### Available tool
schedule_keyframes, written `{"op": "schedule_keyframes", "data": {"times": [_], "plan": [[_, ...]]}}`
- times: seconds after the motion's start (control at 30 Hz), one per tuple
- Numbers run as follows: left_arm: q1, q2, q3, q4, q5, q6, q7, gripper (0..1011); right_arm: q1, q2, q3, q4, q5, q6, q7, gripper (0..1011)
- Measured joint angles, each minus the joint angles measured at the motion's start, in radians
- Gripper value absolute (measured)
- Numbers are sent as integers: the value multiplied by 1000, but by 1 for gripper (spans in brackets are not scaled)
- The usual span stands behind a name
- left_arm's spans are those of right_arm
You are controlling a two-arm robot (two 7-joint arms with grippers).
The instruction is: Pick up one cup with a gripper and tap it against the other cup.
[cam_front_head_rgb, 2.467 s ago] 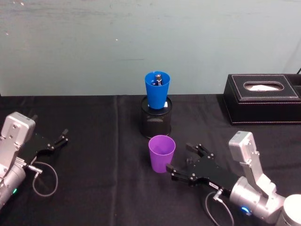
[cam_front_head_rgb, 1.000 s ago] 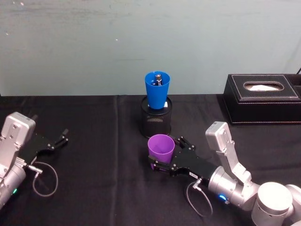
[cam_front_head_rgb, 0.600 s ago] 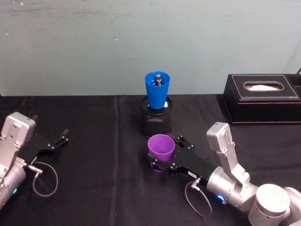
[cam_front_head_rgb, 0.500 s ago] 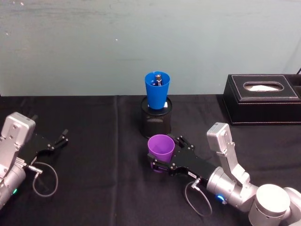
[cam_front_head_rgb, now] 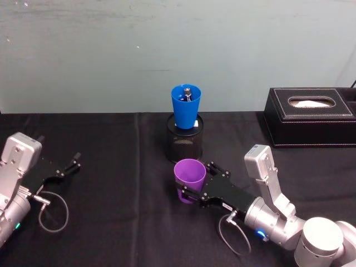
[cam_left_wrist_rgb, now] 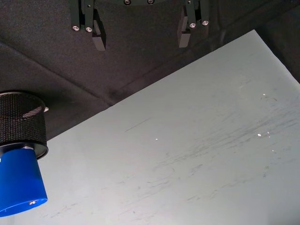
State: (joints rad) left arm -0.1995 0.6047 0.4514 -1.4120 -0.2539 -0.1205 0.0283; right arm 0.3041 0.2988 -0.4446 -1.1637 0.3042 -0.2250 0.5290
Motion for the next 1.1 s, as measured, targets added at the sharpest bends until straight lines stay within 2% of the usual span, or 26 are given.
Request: {"op": "schedule_keyframes", "data": {"times": [0.1,0.37,0.5,0.63,0.77,0.8,0.9,1.1], "plan": [[0,0,0,0,0,0,0,1000,0,0,0,0,0,1,0,794],[0,0,0,0,0,0,0,1000,0,1,-1,-3,-1,3,-1,750],[0,0,0,0,0,0,0,1000,-7,11,8,-39,-8,18,-7,734],[0,0,0,0,0,0,0,1000,-17,28,20,-99,-12,50,-20,720],[0,0,0,0,0,0,0,1000,-27,54,35,-192,2,118,-24,718],[0,0,0,0,0,0,0,1000,-27,54,35,-192,2,118,-24,718],[0,0,0,0,0,0,0,1000,-33,76,42,-270,15,181,-31,718],[0,0,0,0,0,0,0,1000,-40,102,51,-360,43,242,-39,718]]}}
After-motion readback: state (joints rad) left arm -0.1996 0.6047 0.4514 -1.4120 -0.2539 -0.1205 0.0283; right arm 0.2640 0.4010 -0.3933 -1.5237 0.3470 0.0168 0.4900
